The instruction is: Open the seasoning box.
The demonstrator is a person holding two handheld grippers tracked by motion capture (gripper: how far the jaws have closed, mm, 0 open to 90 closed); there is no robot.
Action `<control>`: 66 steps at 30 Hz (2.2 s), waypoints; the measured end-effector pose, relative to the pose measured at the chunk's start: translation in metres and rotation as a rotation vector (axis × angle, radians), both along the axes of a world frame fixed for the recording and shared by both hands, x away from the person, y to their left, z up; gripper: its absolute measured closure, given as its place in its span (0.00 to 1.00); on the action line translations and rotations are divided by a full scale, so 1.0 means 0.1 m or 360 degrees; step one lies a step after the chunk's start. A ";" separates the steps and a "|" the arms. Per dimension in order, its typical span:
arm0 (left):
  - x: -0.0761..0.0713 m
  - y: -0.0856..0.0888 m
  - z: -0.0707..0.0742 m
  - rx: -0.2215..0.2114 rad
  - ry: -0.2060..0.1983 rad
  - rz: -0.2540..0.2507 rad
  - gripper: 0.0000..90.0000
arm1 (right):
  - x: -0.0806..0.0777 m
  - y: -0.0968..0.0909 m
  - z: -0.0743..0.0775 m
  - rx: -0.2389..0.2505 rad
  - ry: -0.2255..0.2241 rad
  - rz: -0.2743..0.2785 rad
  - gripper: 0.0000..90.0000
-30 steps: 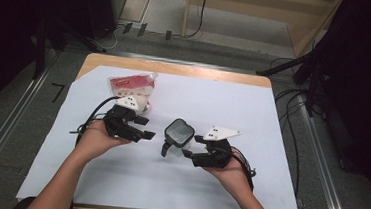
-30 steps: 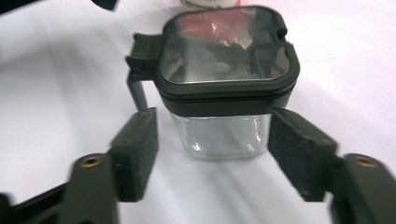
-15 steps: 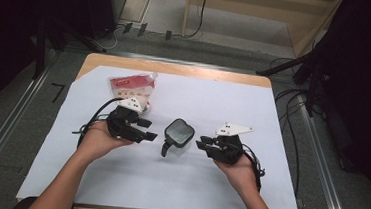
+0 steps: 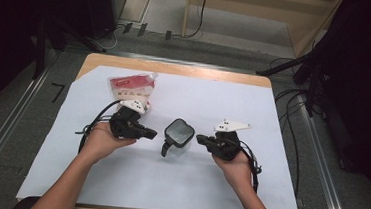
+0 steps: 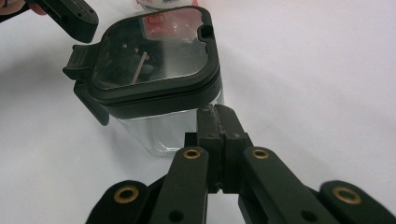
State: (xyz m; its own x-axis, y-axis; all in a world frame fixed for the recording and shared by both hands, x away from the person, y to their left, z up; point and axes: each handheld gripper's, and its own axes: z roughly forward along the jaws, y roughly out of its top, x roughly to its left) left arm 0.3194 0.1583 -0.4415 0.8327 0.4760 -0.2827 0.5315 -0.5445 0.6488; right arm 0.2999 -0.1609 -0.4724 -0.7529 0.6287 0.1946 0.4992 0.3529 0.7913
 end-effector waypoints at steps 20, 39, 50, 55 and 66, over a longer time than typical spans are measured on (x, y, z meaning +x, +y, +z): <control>-0.07 -0.31 -0.10 0.0116 -0.0012 -0.0096 1.00 | 0.02 0.07 -0.01 -0.0009 0.0078 0.0014 1.00; -0.18 -0.51 -0.11 0.0063 -0.0003 -0.0173 1.00 | 0.06 0.07 -0.04 -0.0029 0.0127 -0.0034 1.00; -0.29 -0.70 -0.13 0.0024 -0.0059 -0.0175 1.00 | 0.07 0.00 -0.01 0.0004 0.0112 -0.0074 1.00; -0.29 -0.75 -0.15 -0.0022 -0.0030 -0.0169 1.00 | 0.08 -0.01 -0.01 0.0006 0.0108 -0.0086 1.00; -0.32 -0.90 -0.16 -0.0048 -0.0057 -0.0201 1.00 | 0.06 -0.08 0.04 -0.0012 0.0063 -0.0112 1.00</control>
